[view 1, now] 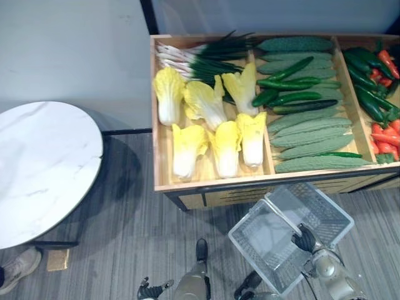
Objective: Pick vegetable in the basket
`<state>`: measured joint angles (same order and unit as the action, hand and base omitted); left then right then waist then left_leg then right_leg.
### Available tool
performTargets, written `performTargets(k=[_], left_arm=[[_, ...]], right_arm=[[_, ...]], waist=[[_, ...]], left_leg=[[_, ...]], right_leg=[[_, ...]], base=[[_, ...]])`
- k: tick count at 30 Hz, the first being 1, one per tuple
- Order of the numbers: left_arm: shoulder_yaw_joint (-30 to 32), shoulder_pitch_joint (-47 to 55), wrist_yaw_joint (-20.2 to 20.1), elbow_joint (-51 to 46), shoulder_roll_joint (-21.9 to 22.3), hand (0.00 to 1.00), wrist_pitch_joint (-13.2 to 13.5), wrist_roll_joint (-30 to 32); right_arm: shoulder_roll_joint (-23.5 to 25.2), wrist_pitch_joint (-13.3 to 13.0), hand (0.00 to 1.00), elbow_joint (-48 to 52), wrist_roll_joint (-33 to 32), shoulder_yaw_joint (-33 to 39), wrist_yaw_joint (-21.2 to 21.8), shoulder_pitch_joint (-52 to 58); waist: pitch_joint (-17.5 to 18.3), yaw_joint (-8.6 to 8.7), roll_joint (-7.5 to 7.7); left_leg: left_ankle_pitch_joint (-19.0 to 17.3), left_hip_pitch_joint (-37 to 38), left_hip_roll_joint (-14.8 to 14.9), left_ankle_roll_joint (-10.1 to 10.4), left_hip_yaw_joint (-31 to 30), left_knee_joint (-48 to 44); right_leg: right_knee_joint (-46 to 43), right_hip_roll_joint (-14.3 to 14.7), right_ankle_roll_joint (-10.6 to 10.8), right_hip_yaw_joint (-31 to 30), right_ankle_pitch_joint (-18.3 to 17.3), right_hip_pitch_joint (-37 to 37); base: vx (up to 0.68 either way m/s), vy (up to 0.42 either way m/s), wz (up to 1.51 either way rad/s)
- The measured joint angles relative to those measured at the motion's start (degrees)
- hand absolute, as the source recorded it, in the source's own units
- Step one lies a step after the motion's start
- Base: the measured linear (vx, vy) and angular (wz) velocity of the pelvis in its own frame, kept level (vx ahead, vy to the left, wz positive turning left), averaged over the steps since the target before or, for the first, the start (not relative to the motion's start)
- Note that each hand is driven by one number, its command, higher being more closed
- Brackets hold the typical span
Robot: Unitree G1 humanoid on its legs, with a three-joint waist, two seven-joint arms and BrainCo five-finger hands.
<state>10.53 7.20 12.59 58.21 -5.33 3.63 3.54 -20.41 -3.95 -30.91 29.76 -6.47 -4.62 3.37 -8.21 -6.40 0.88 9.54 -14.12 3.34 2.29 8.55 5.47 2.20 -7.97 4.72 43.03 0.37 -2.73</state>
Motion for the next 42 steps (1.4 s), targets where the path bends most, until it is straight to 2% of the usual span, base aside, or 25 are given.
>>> performTargets(k=[1, 2, 6, 8, 10, 14, 17, 19, 20, 26, 29, 34, 42], left_arm=[[-0.55, -0.20, -0.17, -0.03, -0.02, 0.00, 0.05, 0.01], [-3.53, 0.90, -1.74, 0.96, -1.65, 0.00, 0.84, 1.38], [-3.53, 0.90, -1.74, 0.96, -1.66, 0.00, 0.84, 1.38], [-3.53, 0.92, -1.73, 0.97, -1.77, 0.00, 0.83, 1.37], [-3.52, 1.02, -1.70, 0.98, -2.12, 0.00, 0.83, 1.33], [-3.50, 1.04, -1.59, 0.95, -2.11, 0.00, 0.88, 1.10], [-3.39, 1.41, -1.36, -0.52, -2.09, 0.00, 0.91, 0.81], [-3.37, 2.40, -0.84, -3.25, -2.01, 0.00, 1.11, -1.19], [-3.34, 3.40, -0.14, -5.67, -1.81, 0.00, 1.25, -1.18], [-2.15, 5.42, 1.13, -18.32, 0.48, 0.00, 1.39, -1.18], [-0.62, 5.37, 3.46, -24.88, 2.06, 0.00, 1.54, -1.18], [1.66, 4.13, 6.74, -33.44, 3.13, 0.00, 2.59, -1.17], [5.76, -2.17, 12.74, -40.46, 2.76, 0.00, 2.84, -0.95]], right_arm=[[-0.03, 0.00, 1.00, -0.50, 0.00, 0.61, -0.06, 0.00], [0.14, 0.67, 1.00, -4.27, 0.02, 1.58, 0.00, -1.02], [0.14, 0.66, 1.00, -4.39, 0.02, 1.59, 0.00, -1.01], [0.27, -0.15, 1.00, -5.76, 0.00, 1.65, -0.01, -1.19], [1.85, -0.75, 1.00, -8.19, -0.64, 3.39, -0.06, -1.86], [2.58, -1.73, 1.00, -12.55, -2.53, 8.73, -0.29, -2.53], [3.01, -1.81, 1.00, -15.55, -4.09, 15.47, -1.13, -1.67], [3.11, -1.63, 1.00, -16.95, -6.33, 18.53, -1.37, -0.08], [3.21, -1.26, 1.00, -17.23, -7.80, 20.07, -1.50, 1.41], [3.74, 0.52, 1.00, -17.23, -9.30, 22.77, -2.54, 6.17], [3.85, 0.79, 1.00, -17.23, -8.72, 24.27, -2.55, 7.10], [4.65, 0.77, 1.00, -17.22, -7.77, 24.61, -2.61, 6.86], [5.22, 0.74, 1.00, -17.21, -7.22, 23.88, -2.58, 5.76]], waist=[[-0.10, 0.13, -0.32], [0.51, 1.63, 0.77], [0.52, 1.88, 0.81], [0.60, 1.89, 1.11], [0.76, 1.95, 1.57], [0.83, 2.58, 1.49], [1.09, 3.39, 1.25], [1.69, 3.96, 1.15], [3.11, 4.41, 0.97], [5.31, 4.72, -0.96], [5.83, 4.72, -1.74], [6.06, 4.71, -1.72], [6.09, 5.37, -1.77]], left_leg=[[0.02, 0.29, -0.21, -0.02, -0.34, 0.00], [-0.01, 2.34, -0.37, 0.19, -2.85, 0.35], [-0.02, 2.37, -0.35, 0.19, -2.77, 0.34], [-0.05, 2.67, -0.21, 0.22, -2.27, 0.28], [-0.33, 3.63, 0.19, 0.59, -1.04, 0.28], [-0.63, 5.05, 0.77, 0.96, 0.11, 0.32], [-0.74, 6.02, 1.22, 1.11, 0.37, 0.34], [-0.81, 6.66, 1.41, 1.20, 0.29, 0.35], [-0.92, 6.54, 1.50, 1.36, 0.28, 0.34], [-1.40, 7.26, 1.56, 2.02, 0.28, 0.30], [-1.47, 7.37, 1.64, 2.10, 0.17, 0.01], [-1.37, 8.51, 1.88, 1.96, -1.99, 0.00], [-1.46, 8.95, 2.26, 2.00, -2.80, 0.04]], right_leg=[[-0.21, -0.21, 0.04, 0.53, 0.01, 0.40], [-2.40, -0.55, 0.21, 1.90, -1.64, 2.98], [-2.37, -0.54, 0.21, 1.79, -1.64, 2.94], [-2.33, -0.47, 0.24, 1.05, -1.61, 2.92], [-2.42, -0.21, 0.21, -1.08, -1.61, 3.05], [-3.19, 0.29, -0.01, -6.34, -2.34, 3.18], [-5.21, 0.87, -0.02, -11.96, -4.04, 2.76], [-7.22, 0.81, -0.12, -13.31, -5.57, 2.53], [-9.08, 0.57, -0.16, -14.61, -7.05, 1.34], [-11.55, 0.48, -0.76, -15.95, -9.42, 0.19], [-12.00, 0.59, -0.85, -16.64, -9.55, -0.12], [-12.24, 0.96, -1.17, -17.98, -9.57, -0.08], [-12.28, 1.22, -1.24, -18.57, -9.53, -0.07]], base=[[-0.02, 0.034, 0.17], [0.00, 0.000, 0.07], [0.00, 0.000, -0.01], [0.00, -0.002, -0.14], [0.00, -0.017, -0.26], [0.01, -0.026, -0.17], [0.02, -0.034, -0.07], [0.05, -0.051, -0.02], [0.07, -0.049, -0.01], [0.07, -0.048, -0.08], [0.10, -0.040, -0.12], [0.08, -0.048, -0.12], [0.01, -0.018, -0.04]])
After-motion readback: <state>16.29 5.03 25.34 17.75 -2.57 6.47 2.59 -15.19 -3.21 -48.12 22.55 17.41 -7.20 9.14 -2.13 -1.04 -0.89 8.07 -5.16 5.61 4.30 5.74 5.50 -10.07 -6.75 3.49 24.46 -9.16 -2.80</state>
